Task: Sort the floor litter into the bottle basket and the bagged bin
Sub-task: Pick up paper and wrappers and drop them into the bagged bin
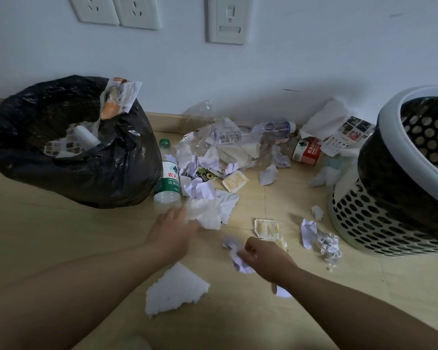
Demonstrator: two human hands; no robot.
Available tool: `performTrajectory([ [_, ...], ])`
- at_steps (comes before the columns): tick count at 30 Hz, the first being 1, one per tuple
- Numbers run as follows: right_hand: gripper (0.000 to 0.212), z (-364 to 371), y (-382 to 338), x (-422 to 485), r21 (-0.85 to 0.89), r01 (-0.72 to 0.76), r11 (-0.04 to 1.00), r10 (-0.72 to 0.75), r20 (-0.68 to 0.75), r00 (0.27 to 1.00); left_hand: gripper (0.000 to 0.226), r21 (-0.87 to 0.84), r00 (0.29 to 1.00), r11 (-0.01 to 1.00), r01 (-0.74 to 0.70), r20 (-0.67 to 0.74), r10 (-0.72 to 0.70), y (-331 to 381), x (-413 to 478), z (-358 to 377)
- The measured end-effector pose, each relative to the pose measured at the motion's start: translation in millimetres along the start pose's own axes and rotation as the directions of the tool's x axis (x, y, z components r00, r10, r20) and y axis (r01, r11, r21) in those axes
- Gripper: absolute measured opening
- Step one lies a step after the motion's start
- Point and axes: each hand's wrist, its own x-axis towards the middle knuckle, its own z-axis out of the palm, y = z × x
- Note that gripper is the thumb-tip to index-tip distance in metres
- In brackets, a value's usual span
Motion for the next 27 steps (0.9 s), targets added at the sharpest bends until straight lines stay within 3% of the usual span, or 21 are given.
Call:
performTrajectory([
  [3,0.014,-4,11,3,-0.027,-0.020,0.999,0.019,-0.022,1.000,0.037,0.107,0.959,0.959,-0.264,-0.077,0.273,1,-5,-4],
  [6,0.032,-2,16,0,-0.093,-0.011,0.996,0.005,-0.061,0.998,0.039,0.106,0.882,0.876,-0.470,0.100,0.461,7,-12,-6],
  [10,0.054,4,12,-11,-0.253,0.158,0.955,-0.180,-0.067,0.981,0.060,0.059,0.789,0.822,-0.566,0.329,0.519,9,-17,8],
  [14,0.056,22,4,-19,-0.449,0.359,0.818,-0.364,0.079,0.928,0.061,0.115,0.803,0.833,-0.542,0.364,0.472,6,-19,19],
  [18,0.032,42,5,-20,-0.495,0.356,0.793,-0.325,0.151,0.934,0.048,0.066,0.882,0.900,-0.430,0.246,0.403,10,-15,17],
  [22,0.050,31,4,-15,-0.433,0.263,0.862,-0.293,-0.003,0.956,0.039,-0.055,0.932,0.939,-0.340,0.110,0.344,31,-8,6],
  [27,0.022,-13,6,-10,-0.350,0.133,0.927,-0.196,-0.151,0.969,0.043,-0.124,0.950,0.944,-0.307,0.019,0.311,67,6,1],
])
